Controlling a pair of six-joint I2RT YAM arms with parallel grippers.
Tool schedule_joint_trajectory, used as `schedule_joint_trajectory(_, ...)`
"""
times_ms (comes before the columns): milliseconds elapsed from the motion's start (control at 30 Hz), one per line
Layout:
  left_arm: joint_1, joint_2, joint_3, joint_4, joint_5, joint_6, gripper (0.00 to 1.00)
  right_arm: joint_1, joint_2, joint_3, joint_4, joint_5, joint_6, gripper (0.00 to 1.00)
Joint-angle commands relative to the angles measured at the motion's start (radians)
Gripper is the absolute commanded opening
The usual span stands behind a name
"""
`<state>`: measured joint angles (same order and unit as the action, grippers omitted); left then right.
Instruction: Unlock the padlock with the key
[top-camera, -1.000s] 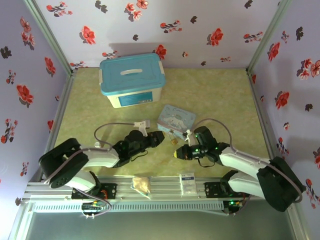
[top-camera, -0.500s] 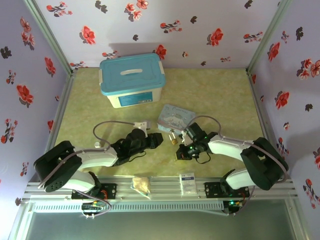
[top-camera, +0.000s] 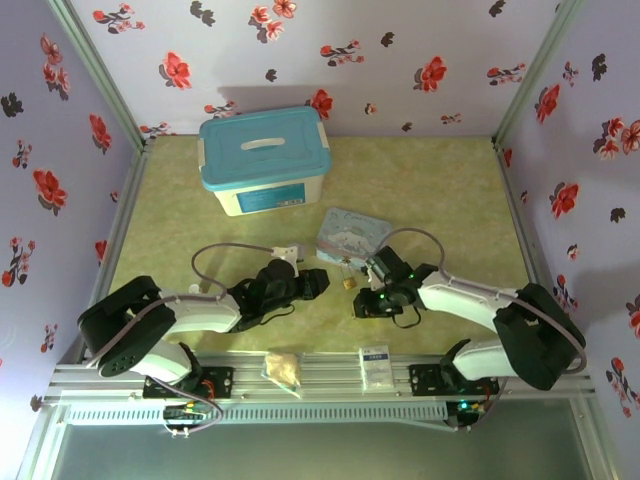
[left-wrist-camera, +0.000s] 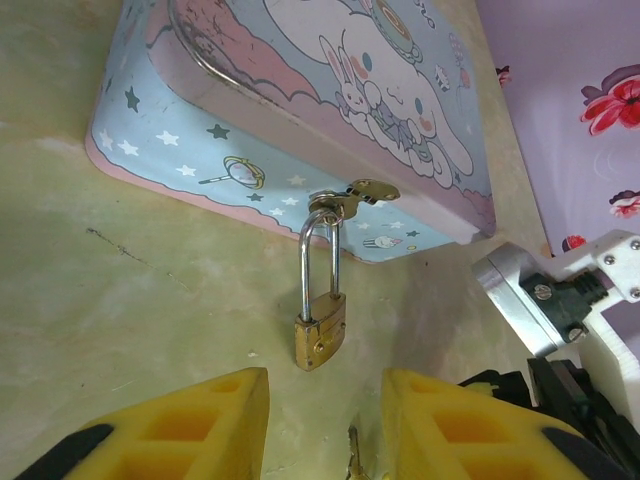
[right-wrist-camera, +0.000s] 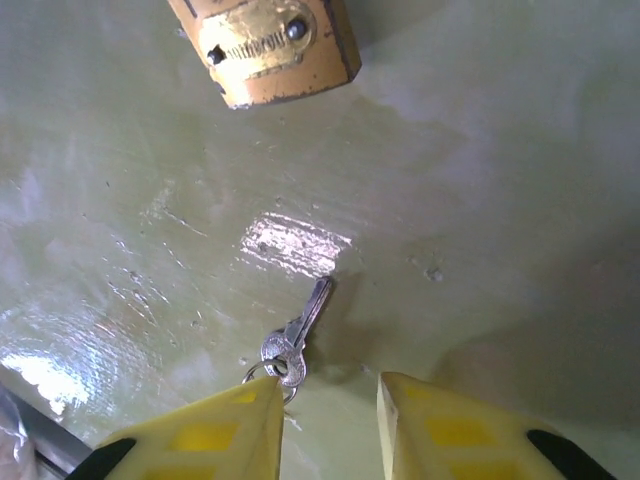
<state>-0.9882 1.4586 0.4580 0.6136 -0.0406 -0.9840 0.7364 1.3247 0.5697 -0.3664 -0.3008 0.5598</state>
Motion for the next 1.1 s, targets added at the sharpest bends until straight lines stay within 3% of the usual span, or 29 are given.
schedule_joint_trajectory(0,-0.006,-0.015,0.011,0.019,0.008,0.013,0.35,0.063,-0.009,0.035,-0.042,0.138,0.058,0.34)
schedule_joint_trajectory(200,-0.006,-0.032,0.013,0.005,0.007,0.016,0.35,0.144,-0.008,0.045,-0.013,0.235,0.141,0.46)
schedule_joint_trajectory(467,-0.004,-0.032,0.020,0.002,0.006,0.015,0.36,0.256,0.098,0.080,0.023,0.352,0.196,0.47)
schedule_joint_trajectory(600,-0.005,-0.034,0.016,0.003,0.006,0.012,0.36,0.287,0.148,0.105,-0.009,0.392,0.207,0.43)
schedule_joint_trajectory(733,-0.005,-0.034,0.010,0.008,0.004,0.008,0.36,0.321,0.185,0.126,-0.091,0.427,0.200,0.28)
schedule_joint_trajectory(1067,-0.004,-0.026,0.004,0.023,0.001,0.008,0.36,0.329,0.150,0.053,0.012,0.404,0.199,0.13)
